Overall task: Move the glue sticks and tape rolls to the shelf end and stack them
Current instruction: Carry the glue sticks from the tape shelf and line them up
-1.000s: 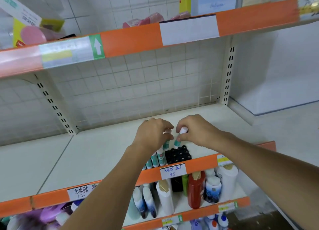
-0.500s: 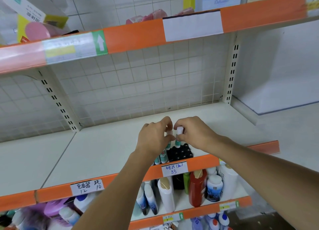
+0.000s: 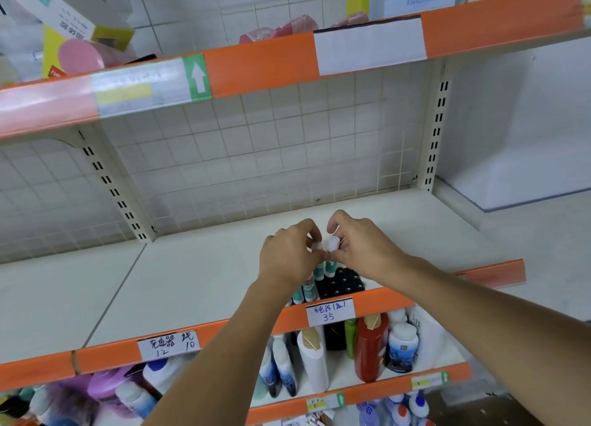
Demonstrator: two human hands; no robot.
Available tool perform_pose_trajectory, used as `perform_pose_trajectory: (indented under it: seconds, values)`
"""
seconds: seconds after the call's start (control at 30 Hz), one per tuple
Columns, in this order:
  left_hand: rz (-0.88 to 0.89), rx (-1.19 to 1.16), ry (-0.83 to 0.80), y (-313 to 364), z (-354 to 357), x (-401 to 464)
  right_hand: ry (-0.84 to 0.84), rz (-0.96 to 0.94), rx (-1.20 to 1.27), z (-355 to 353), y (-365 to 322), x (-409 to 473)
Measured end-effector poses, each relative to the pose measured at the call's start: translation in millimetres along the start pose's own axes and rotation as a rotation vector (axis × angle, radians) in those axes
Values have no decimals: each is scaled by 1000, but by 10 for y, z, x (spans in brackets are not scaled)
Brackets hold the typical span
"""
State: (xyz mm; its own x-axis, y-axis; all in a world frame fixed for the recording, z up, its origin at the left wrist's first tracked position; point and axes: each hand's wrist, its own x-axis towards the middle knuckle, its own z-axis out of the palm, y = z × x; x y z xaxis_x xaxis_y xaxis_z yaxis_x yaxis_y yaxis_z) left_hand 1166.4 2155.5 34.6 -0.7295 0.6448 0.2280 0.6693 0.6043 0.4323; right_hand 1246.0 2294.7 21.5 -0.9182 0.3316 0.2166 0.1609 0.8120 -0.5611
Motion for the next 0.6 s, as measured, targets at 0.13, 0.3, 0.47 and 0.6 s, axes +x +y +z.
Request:
perform_pose_trajectory:
  seconds: [0.13, 0.3, 0.47, 0.6]
  values:
    - [30, 81, -7, 10, -32, 39, 18, -30, 21, 22, 15, -22]
    - [-4, 120, -25, 33, -64, 94, 43, -65, 69, 15, 23, -27]
    - [-26, 154, -25, 108, -47, 110, 75, -88, 81, 86, 23, -8]
    - [-73, 148, -34, 125, -57, 132, 68, -73, 95, 85, 16, -7]
